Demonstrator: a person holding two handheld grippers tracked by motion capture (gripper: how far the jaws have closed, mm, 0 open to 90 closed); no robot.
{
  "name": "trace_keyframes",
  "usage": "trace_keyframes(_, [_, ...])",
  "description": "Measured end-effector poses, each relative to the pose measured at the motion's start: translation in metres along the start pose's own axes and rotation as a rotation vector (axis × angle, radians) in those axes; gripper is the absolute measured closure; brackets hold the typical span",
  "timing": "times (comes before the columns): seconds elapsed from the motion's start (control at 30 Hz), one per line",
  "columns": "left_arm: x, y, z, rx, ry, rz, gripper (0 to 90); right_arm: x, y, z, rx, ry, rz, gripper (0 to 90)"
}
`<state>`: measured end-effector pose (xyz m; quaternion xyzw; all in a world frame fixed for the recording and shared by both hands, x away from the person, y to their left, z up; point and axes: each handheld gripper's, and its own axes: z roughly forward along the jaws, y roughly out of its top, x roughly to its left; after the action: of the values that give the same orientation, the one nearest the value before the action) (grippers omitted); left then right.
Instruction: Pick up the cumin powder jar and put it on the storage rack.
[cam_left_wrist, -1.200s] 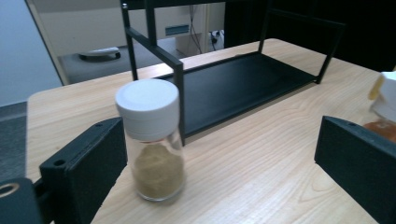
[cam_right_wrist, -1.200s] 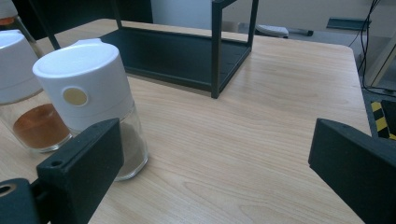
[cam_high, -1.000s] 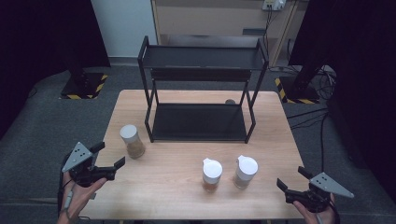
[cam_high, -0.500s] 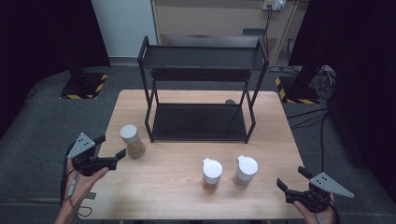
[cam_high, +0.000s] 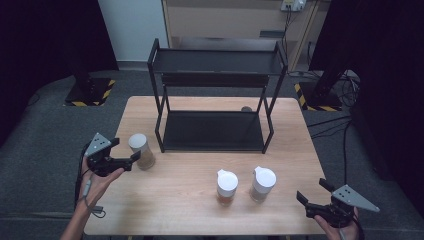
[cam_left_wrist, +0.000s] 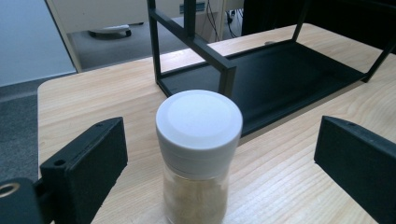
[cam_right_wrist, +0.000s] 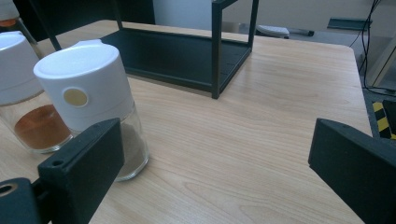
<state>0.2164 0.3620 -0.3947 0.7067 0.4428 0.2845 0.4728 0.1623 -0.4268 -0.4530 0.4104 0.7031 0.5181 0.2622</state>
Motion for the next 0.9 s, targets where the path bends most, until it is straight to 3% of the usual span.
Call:
trace_keyframes(0.33, [0.01,-0.003,0.02,0.003,-0.009,-0.015,2.0,0.0,0.0,0.0,0.0,0.001,0.0,4.0])
trace_keyframes(0.9, [0.016,-0.004,0.048,0.031,-0.013,-0.017,5.4,-0.001,0.0,0.0,-0.002,0.004,0.004,4.0])
